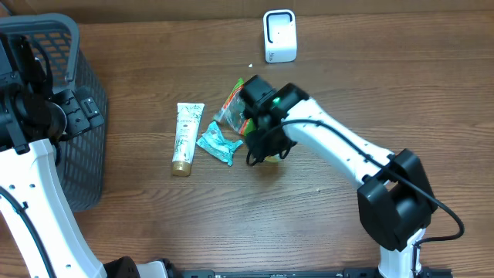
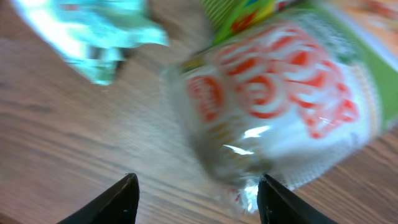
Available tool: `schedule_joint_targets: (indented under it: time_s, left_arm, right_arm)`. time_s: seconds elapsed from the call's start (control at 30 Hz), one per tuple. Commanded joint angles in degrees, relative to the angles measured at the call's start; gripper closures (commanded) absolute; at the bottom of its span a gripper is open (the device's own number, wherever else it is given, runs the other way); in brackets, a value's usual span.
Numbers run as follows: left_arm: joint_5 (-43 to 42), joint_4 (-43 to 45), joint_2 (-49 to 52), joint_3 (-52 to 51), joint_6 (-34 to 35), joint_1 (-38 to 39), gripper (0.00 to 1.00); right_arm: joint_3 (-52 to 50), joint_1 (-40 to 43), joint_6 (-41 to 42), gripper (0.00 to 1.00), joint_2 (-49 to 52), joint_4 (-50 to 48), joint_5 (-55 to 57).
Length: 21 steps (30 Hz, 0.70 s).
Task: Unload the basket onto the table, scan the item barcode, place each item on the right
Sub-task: 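Carry the noodle cup left over the wipes pack with the right gripper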
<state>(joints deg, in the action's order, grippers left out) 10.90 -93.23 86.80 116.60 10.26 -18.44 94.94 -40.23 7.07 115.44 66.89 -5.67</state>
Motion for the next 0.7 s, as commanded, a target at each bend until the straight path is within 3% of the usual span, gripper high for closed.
schedule_joint_targets:
  time_s: [0.0, 0.37, 0.67]
  left_arm:
    - [-0.26, 0.09, 0.09, 0.02, -1.09, -0.28, 0.00]
    - [-0.26, 0.09, 0.09, 0.02, -1.09, -0.28, 0.00]
    - [-0.26, 0.09, 0.09, 0.02, -1.09, -0.28, 0.01]
  right_arm:
    - [1.11, -2.27, 1.16, 0.34, -0.63, -1.16, -0.72]
    - [1.38, -2.78, 3.26, 0.24, -0.61, -5.77, -0.35]
    - [7.98, 2.99, 15.63, 0.23, -1.90, -1.77, -0.44]
